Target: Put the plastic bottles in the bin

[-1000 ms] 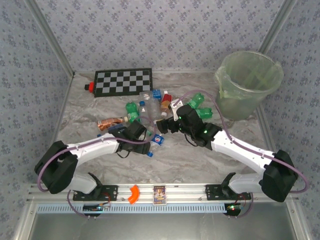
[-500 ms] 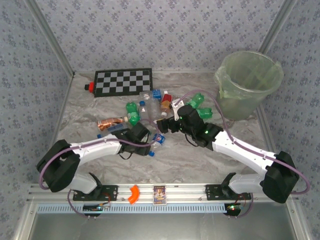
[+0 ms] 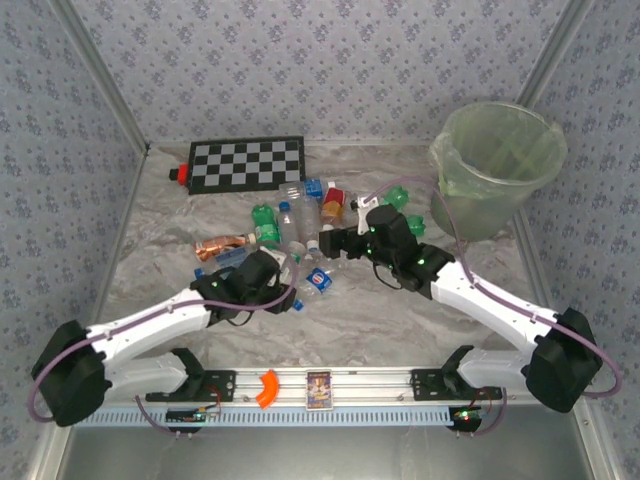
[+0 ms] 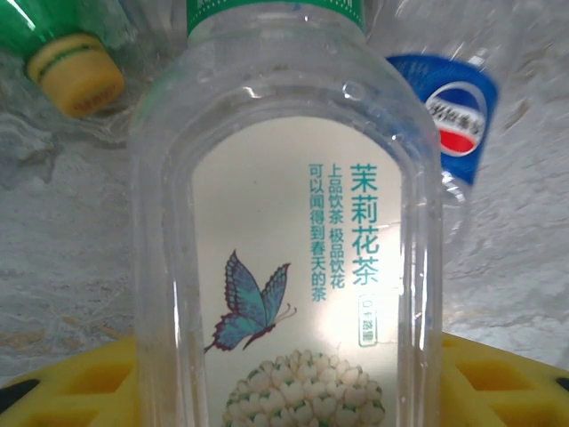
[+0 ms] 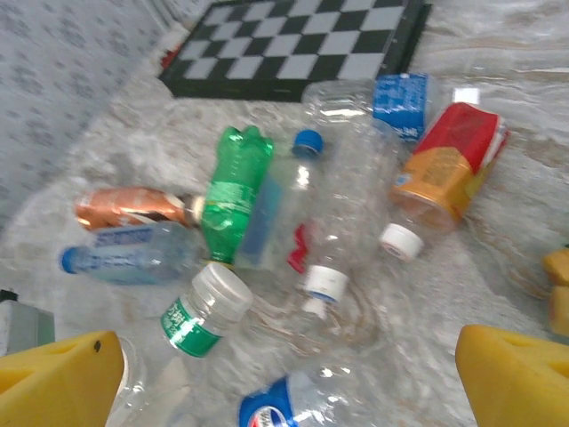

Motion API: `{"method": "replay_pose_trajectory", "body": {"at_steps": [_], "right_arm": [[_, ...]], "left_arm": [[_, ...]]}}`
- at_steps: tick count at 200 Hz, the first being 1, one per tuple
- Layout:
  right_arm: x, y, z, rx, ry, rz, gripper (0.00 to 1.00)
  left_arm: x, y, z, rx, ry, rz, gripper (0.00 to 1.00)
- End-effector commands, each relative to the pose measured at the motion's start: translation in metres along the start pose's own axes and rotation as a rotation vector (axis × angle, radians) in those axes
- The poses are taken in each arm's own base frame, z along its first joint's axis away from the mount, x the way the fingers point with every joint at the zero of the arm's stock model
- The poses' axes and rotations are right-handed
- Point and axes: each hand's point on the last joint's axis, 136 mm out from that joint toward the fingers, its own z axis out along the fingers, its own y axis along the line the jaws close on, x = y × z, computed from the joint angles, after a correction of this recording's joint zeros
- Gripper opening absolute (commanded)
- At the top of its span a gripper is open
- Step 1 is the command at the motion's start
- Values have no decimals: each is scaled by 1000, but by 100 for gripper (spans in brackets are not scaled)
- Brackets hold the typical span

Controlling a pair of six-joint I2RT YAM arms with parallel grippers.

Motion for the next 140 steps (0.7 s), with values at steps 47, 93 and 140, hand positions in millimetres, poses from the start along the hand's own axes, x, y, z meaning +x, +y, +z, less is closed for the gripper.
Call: {"method": "replay_pose_trajectory", "body": {"at_steps": [47, 93, 140], "right_arm": [[-23, 66, 23, -401, 42, 267, 83], [-18, 102, 53, -512, 125, 333, 76], [-15, 118, 67, -572, 151, 368, 72]], "left_arm": [[-46, -19, -62, 142, -277, -22, 53], [-46, -19, -77, 165, -305, -27, 53], [-42, -18, -79, 171, -306, -28, 53]]}}
